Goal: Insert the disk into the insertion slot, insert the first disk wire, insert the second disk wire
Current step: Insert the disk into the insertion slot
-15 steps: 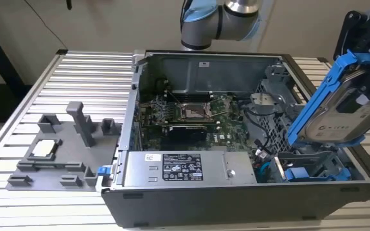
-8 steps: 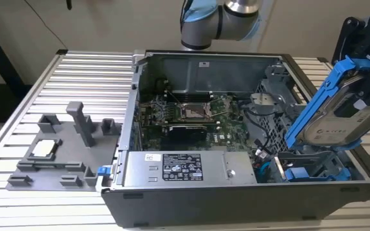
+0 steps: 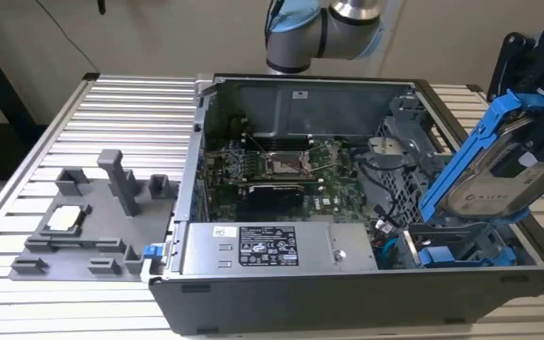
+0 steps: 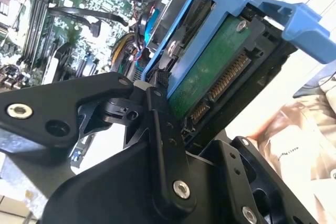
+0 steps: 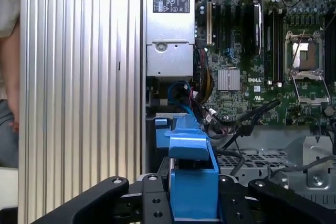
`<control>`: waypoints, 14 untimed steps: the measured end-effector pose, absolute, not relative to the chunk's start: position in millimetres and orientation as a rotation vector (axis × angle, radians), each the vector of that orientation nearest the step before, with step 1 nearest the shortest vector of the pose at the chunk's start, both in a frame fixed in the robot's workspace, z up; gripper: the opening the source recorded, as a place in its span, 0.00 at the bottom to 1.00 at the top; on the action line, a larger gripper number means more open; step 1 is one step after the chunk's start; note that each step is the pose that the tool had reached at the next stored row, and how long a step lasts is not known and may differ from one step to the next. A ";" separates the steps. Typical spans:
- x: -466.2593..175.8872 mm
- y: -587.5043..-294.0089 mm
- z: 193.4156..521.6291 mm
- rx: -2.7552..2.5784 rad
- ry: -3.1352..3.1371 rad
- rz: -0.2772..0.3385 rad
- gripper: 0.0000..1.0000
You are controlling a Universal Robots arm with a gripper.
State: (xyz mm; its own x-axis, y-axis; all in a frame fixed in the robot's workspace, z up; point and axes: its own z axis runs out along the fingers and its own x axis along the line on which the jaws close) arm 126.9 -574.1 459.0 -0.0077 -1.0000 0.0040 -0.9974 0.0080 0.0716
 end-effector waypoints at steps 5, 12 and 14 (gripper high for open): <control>127.0 -574.1 458.4 2.175 -2.191 -0.075 0.33; 126.9 -574.1 455.9 2.175 -2.191 -0.075 0.33; 127.0 -574.1 454.4 2.175 -2.191 -0.075 0.33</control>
State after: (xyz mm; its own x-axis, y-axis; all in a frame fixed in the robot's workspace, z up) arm 127.0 -574.1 454.4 -0.0073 -1.0000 0.0039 -0.9973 0.0076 0.0725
